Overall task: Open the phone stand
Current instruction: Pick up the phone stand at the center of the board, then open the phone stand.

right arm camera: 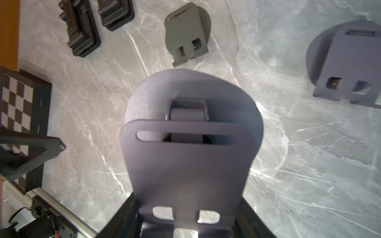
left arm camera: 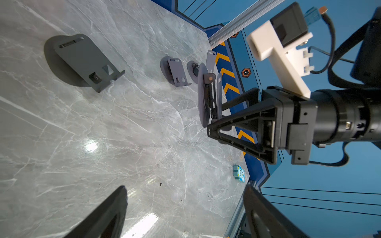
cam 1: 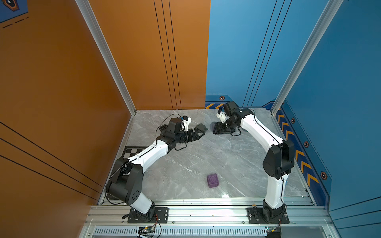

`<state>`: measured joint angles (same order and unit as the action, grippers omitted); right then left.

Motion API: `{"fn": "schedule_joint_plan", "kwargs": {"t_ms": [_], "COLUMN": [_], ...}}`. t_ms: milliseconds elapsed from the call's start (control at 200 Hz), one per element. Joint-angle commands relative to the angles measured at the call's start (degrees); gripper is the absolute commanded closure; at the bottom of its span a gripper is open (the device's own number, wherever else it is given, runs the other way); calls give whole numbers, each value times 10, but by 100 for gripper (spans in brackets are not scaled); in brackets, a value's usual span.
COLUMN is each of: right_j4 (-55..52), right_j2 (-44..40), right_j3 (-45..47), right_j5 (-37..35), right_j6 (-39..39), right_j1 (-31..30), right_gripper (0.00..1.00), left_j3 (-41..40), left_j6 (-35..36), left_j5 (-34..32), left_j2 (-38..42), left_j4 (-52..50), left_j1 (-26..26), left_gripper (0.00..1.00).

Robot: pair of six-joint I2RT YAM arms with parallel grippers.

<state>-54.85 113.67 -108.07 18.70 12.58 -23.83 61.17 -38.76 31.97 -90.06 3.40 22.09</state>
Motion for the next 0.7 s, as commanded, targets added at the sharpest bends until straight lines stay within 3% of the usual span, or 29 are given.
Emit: {"fn": "schedule_joint_plan", "kwargs": {"t_ms": [0, 696], "right_j4": [8, 21], "right_j2": [-20, -28], "right_j3": [-26, -63], "right_j5": [38, 94], "right_j6": [23, 34], "right_j1": [-14, -70], "right_gripper": [63, 62], "left_j3": [19, 5], "left_j6": [5, 6], "left_j5": [23, 35], "left_j2": [-7, -9], "left_j4": [26, 41], "left_j1": [-10, -42], "left_gripper": [27, 32]}}
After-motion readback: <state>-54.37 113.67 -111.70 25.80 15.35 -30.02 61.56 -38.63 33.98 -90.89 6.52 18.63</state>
